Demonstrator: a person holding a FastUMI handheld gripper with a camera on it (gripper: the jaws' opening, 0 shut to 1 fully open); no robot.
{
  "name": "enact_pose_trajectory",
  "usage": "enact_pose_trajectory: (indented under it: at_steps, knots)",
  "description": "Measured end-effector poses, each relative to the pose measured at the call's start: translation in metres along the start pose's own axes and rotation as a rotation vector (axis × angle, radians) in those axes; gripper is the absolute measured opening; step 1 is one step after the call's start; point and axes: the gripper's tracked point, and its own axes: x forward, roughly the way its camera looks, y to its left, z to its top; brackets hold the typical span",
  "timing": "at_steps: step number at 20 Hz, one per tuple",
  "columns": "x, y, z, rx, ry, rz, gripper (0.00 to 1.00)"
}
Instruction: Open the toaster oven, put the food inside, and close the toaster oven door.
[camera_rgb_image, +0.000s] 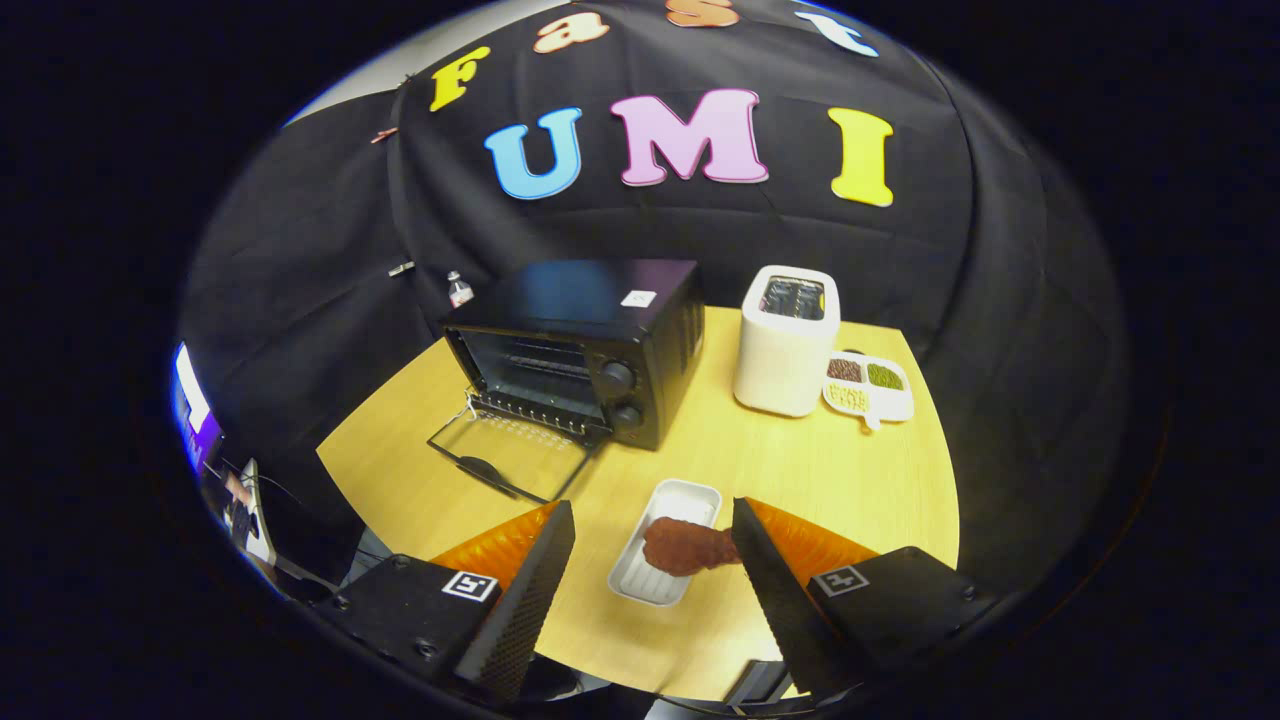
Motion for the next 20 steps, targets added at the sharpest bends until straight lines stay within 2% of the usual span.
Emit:
enact_pose_trajectory:
  at_steps: [5, 11, 15, 16, 18, 20]
  knots:
    - [0.025, -0.046, -0.024, 0.12, 0.104, 0.01, 0.99]
    - [0.067, -0.058, -0.06, 0.205, 0.244, 0.088, 0.96]
    - [0.09, -0.04, -0.082, 0.319, 0.345, 0.191, 0.72]
    - [0.095, -0.039, -0.084, 0.348, 0.358, 0.197, 0.61]
    - [0.092, -0.039, -0.08, 0.432, 0.385, 0.238, 0.29]
    - [0.091, -0.035, -0.081, 0.451, 0.365, 0.241, 0.17]
